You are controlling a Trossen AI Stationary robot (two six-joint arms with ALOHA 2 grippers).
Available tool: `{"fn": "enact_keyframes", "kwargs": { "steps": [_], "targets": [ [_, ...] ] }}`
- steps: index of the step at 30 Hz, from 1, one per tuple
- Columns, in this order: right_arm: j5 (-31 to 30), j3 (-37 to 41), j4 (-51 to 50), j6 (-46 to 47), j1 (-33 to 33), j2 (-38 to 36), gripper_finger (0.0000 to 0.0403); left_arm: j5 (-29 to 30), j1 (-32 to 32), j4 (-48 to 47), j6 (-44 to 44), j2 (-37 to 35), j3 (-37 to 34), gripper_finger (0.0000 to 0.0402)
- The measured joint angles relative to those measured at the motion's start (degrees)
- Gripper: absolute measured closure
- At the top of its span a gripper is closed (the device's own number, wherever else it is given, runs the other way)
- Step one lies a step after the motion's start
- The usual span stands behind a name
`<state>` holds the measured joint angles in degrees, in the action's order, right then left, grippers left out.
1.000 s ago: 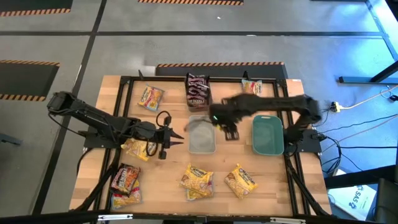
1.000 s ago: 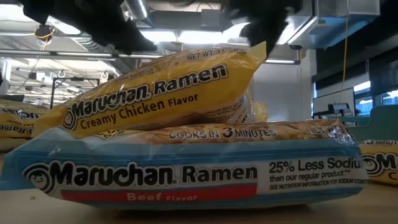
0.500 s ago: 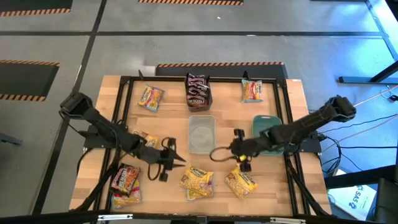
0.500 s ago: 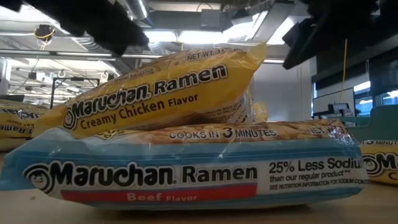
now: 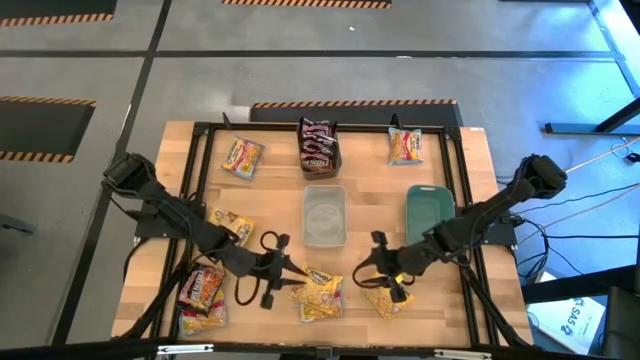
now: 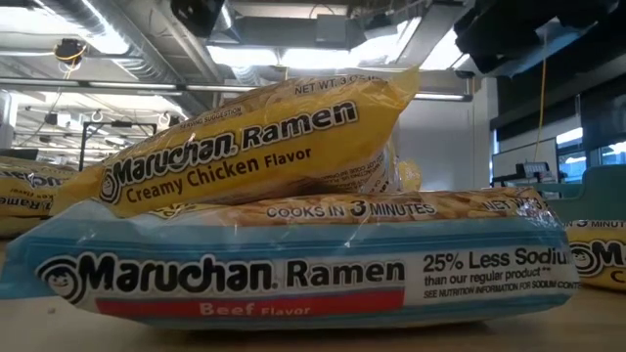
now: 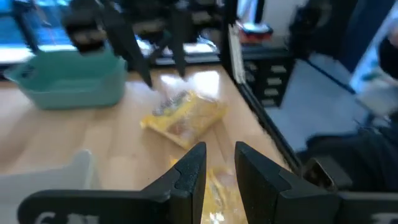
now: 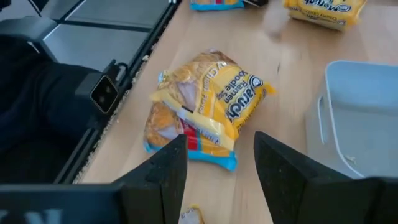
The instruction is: Sort Maruchan noodles
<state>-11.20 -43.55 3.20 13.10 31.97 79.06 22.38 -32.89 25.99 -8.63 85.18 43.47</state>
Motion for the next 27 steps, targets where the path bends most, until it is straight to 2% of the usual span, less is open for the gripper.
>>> {"fn": "enact_keyframes", "kwargs": {
  "steps": [3, 5, 8, 13, 18, 22, 24, 27],
  "targets": [
    [0.2, 0.0, -0.2, 0.0, -0.1, 0.0, 0.0237, 1.8, 0.8, -0.5, 1.8, 0.0, 0.0, 0.0316],
    [0.2, 0.0, -0.2, 0.0, -0.1, 0.0, 0.0237, 0.9, 1.6, -0.6, 3.0, 0.0, 0.0, 0.0301],
    [0.4, 0.0, 0.2, 0.7, -0.1, 0.0, 0.0237, -1.0, 2.9, -2.9, 3.0, 0.0, 0.0, 0.0269],
    [4.7, 0.0, 0.0, 3.0, -0.1, 0.0, 0.0237, -2.3, 3.9, -2.5, 2.9, 0.0, 0.0, 0.0212],
    [2.4, 0.0, 0.3, 3.0, -0.1, 0.0, 0.0237, -1.0, 4.0, -3.9, 2.9, 0.0, 0.0, 0.0175],
    [0.6, 0.0, 0.3, 3.0, -0.1, 0.0, 0.0237, -1.4, 3.2, -5.6, 3.3, 0.0, 0.9, 0.0173],
    [0.7, -0.1, 0.9, 3.0, -0.2, 0.0, 0.0237, -1.5, 1.9, -10.0, 2.8, 0.0, 4.0, 0.0176],
    [0.8, -0.7, 1.3, 2.8, -0.1, 0.0, 0.0237, -0.8, -0.8, -22.6, 0.8, 0.2, 10.9, 0.0178]
  ]
}}
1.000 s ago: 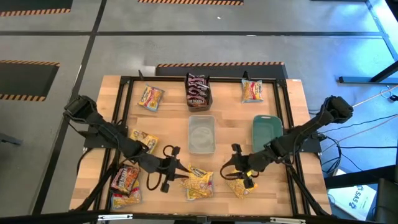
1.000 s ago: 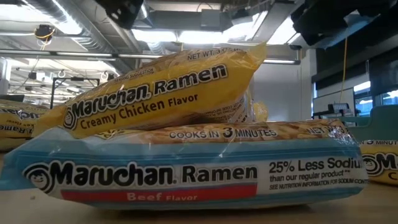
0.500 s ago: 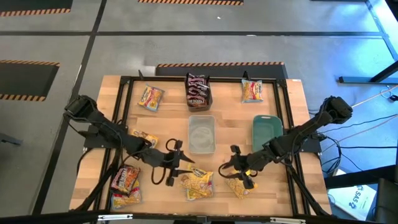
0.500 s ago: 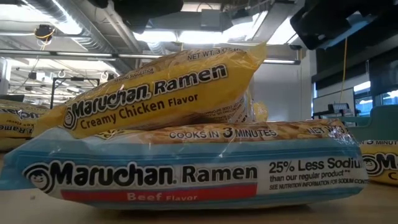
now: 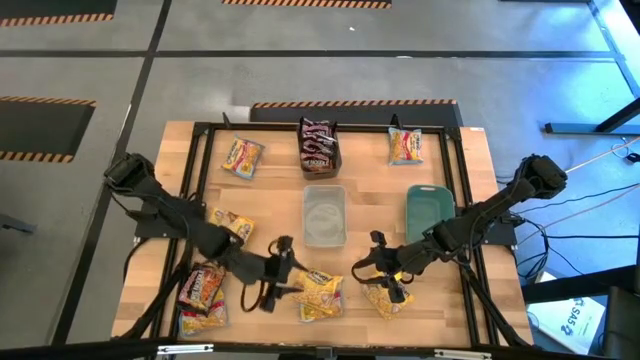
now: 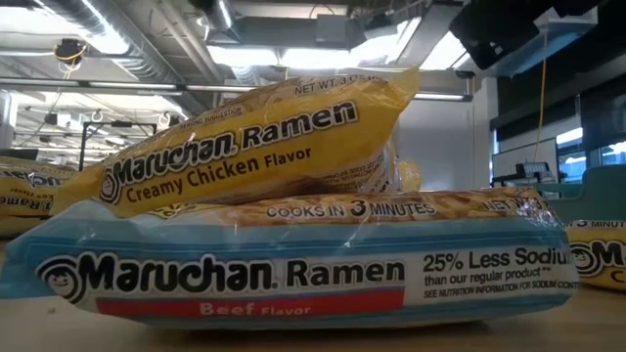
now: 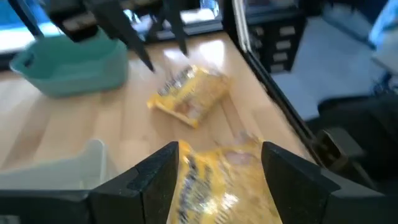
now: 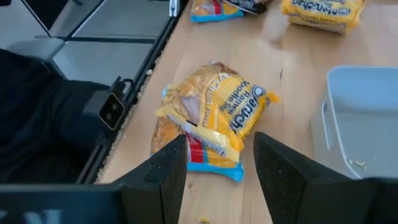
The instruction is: Sort Maruchan noodles
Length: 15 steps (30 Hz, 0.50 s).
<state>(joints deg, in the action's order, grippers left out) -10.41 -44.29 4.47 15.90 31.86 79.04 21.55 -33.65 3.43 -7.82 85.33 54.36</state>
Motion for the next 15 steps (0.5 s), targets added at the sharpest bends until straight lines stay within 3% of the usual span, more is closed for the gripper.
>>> {"fn": "enact_keyframes", "kwargs": {
  "steps": [3, 6, 11, 15],
  "targets": [
    [0.9, 0.0, -0.1, -1.0, 0.0, 0.0, 0.0237, 2.7, -2.5, -15.4, -6.9, 1.3, 7.4, 0.0179],
    [0.4, 0.0, 0.0, -1.2, 0.0, 0.0, 0.0237, 2.8, -4.8, -32.2, -20.4, 3.2, 14.3, 0.0179],
    [1.1, 0.0, 0.0, 1.9, 0.0, 0.0, 0.0237, -3.9, -9.3, -55.0, -44.9, 7.2, 21.1, 0.0179],
    [5.3, 0.0, -0.8, 5.5, 0.1, 0.0, 0.0237, -11.4, -10.7, -66.0, -62.2, 9.4, 21.9, 0.0179]
  ]
}}
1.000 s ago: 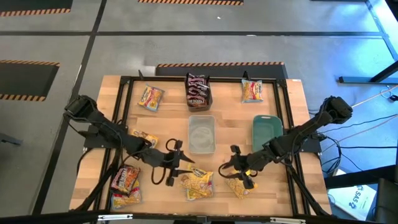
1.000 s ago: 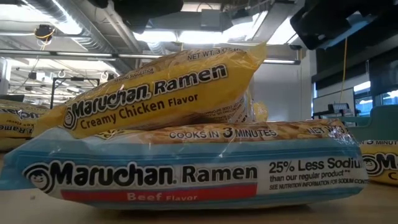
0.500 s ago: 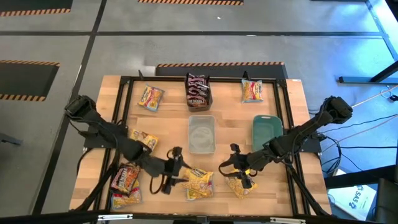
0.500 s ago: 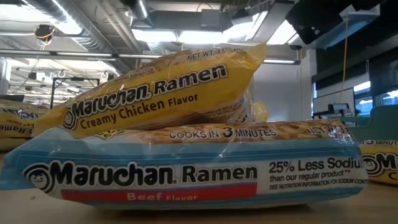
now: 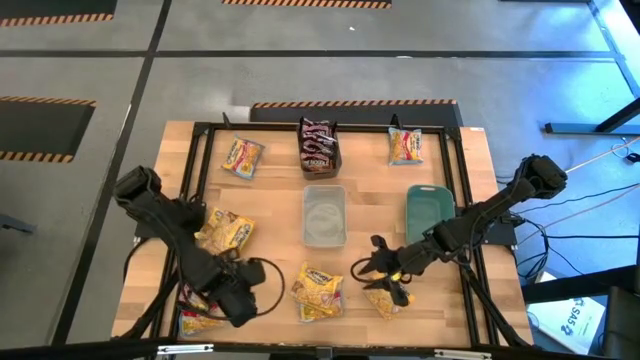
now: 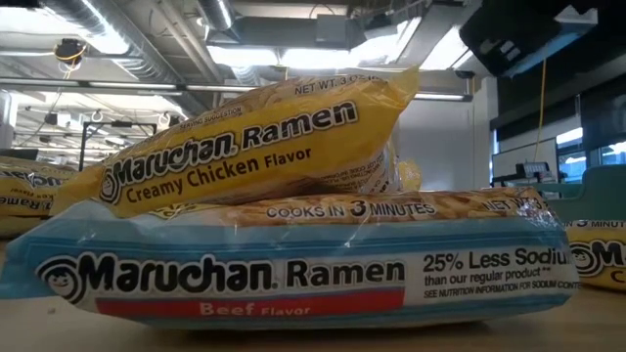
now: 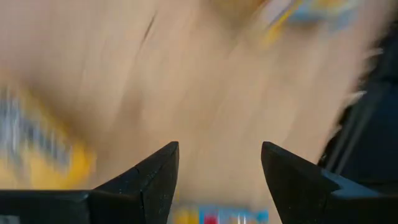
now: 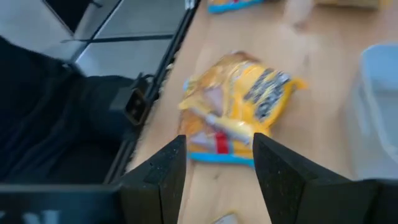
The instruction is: Sort Maruchan noodles
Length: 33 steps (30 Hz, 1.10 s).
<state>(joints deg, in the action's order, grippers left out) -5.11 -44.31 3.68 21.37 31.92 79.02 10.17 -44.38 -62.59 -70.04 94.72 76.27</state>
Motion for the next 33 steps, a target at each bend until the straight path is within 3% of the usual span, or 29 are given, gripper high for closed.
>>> {"fn": "enact_keyframes", "kwargs": {
  "steps": [5, 10, 16, 20, 33],
  "targets": [
    [-0.5, 0.0, -1.7, 1.0, 0.0, 0.0, 0.0237, -9.9, -2.1, -3.5, -18.4, 2.6, -1.5, 0.0179],
    [-0.7, 0.0, -2.1, 1.2, 0.0, 0.0, 0.0237, -13.7, -3.7, -3.9, -26.9, 5.8, -3.0, 0.0179],
    [-0.1, 0.0, -2.6, 2.6, 0.0, 0.0, 0.0237, -16.0, -3.2, -7.1, -27.1, 10.7, -3.7, 0.0179],
    [-0.4, 0.0, -2.6, 2.6, 0.0, 0.0, 0.0237, -20.7, -3.6, -12.7, -27.1, 13.0, -3.7, 0.0179],
    [-0.4, 0.0, -2.5, 2.6, 0.0, 0.0, 0.0237, -23.4, -3.5, -15.1, -25.4, 12.9, -2.0, 0.0179]
  ]
}}
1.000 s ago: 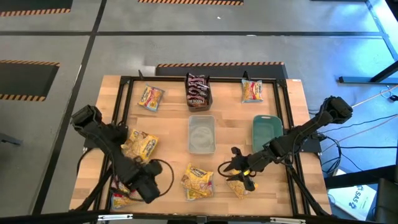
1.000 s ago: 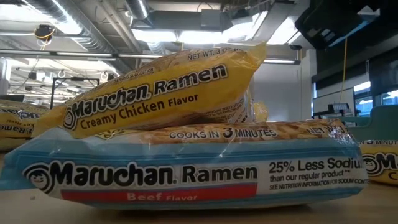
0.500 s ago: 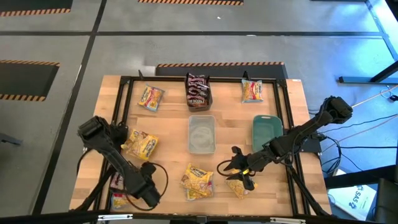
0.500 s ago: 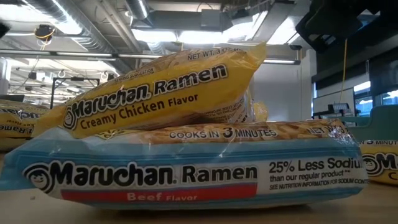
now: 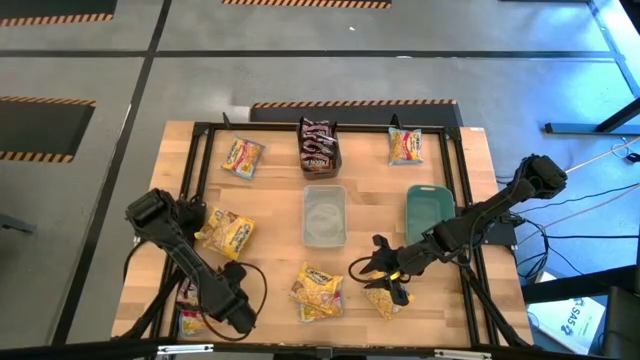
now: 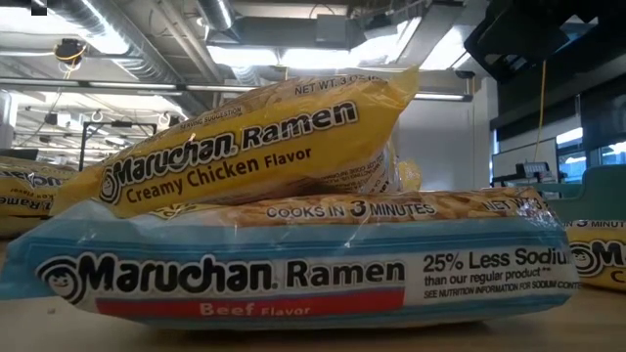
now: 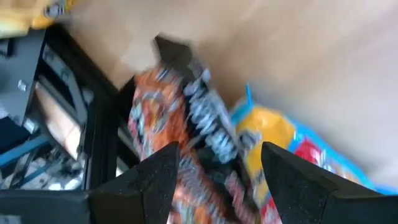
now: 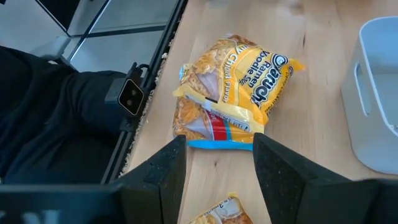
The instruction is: Sort Maruchan noodles
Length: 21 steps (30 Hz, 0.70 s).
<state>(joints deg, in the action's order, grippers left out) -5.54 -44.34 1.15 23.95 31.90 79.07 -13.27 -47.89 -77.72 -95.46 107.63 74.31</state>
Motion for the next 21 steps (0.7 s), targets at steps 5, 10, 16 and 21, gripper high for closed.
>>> {"fn": "enact_keyframes", "kwargs": {
  "steps": [5, 10, 16, 21],
  "targets": [
    [0.6, 0.0, -0.1, 1.3, 0.0, 0.0, 0.0237, -2.5, -1.4, -3.9, -0.3, -0.1, 3.5, 0.0179],
    [0.6, 0.0, -0.1, 1.5, 0.0, 0.0, 0.0237, -0.4, -2.8, -8.6, -1.9, -0.1, 6.9, 0.0179],
    [0.6, 0.0, 0.0, 1.5, 0.0, 0.0, 0.0237, 4.1, -3.8, -8.0, -2.9, -0.1, 7.2, 0.0177],
    [0.6, 0.0, 0.0, 1.5, 0.0, 0.0, 0.0237, 5.2, -3.8, -11.9, -2.0, -0.1, 7.2, 0.0151]
  ]
}}
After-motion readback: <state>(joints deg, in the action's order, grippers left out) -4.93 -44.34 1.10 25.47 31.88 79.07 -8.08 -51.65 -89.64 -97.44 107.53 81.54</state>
